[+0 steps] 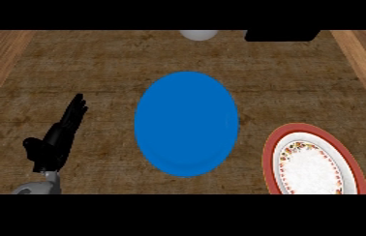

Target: Pick the sweet potato from the plate and place it in the plate

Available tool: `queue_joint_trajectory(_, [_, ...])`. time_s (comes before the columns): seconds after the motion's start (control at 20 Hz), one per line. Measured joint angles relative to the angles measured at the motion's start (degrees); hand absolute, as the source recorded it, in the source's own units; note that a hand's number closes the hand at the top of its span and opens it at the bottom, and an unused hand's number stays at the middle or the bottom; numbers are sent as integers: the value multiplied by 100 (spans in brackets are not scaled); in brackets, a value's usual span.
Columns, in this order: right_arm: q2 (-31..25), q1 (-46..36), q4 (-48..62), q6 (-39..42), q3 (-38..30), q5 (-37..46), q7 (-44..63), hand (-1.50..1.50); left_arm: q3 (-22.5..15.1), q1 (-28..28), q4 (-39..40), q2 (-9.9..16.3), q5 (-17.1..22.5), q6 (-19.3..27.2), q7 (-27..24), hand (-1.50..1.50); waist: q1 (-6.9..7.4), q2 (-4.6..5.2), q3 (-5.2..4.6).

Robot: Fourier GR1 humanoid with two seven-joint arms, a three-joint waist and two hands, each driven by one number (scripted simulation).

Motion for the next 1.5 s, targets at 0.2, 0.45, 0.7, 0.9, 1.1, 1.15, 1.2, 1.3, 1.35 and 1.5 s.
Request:
queue_joint_trajectory(0.2, [151, -849, 108, 598, 213, 190, 475, 150, 28, -17, -1, 12, 11, -54, -28, 0, 53, 22, 0])
queue_joint_trajectory(0.45, [-303, -2128, 192, 1458, 331, 132, 1289, 150, -23, -124, -39, -40, -24, -62, 71, 0, 123, 50, 1])
queue_joint_trajectory(0.7, [-552, -3227, 419, 1748, 106, -654, 1740, 150, -47, -218, -77, -36, -24, -114, 160, 0, 221, 80, 3])
queue_joint_trajectory(0.9, [-723, -3870, 679, 1728, -128, -1357, 1898, 150, -63, -264, -18, -58, -58, -120, 95, 0, 280, 96, 3])
queue_joint_trajectory(1.1, [-360, -4705, 1580, 1615, -540, -1708, 1992, 150, -89, -345, 76, -103, -110, -93, 56, 0, 311, 106, 4])
queue_joint_trajectory(1.15, [-246, -4973, 1898, 1567, -712, -1804, 2011, 150, -84, -300, 74, -82, -109, -120, 19, 0, 333, 106, 5])
queue_joint_trajectory(1.2, [-156, -5237, 2221, 1515, -874, -1907, 2035, 150, -108, -252, 52, -101, -129, -110, 5, 0, 341, 102, 7])
queue_joint_trajectory(1.3, [-32, -5644, 2678, 1165, -1142, -2059, 2106, 150, -114, -287, 76, -117, -145, -99, -5, 0, 348, 107, 12])
queue_joint_trajectory(1.35, [10, -5793, 2873, 955, -1258, -2130, 2135, -150, -142, -298, 110, -174, -169, -63, -27, 0, 338, 108, 14])
queue_joint_trajectory(1.5, [85, -6284, 3573, 550, -1558, -2340, 2273, -150, -107, -309, 131, -159, -145, -78, -13, 0, 339, 94, 15])
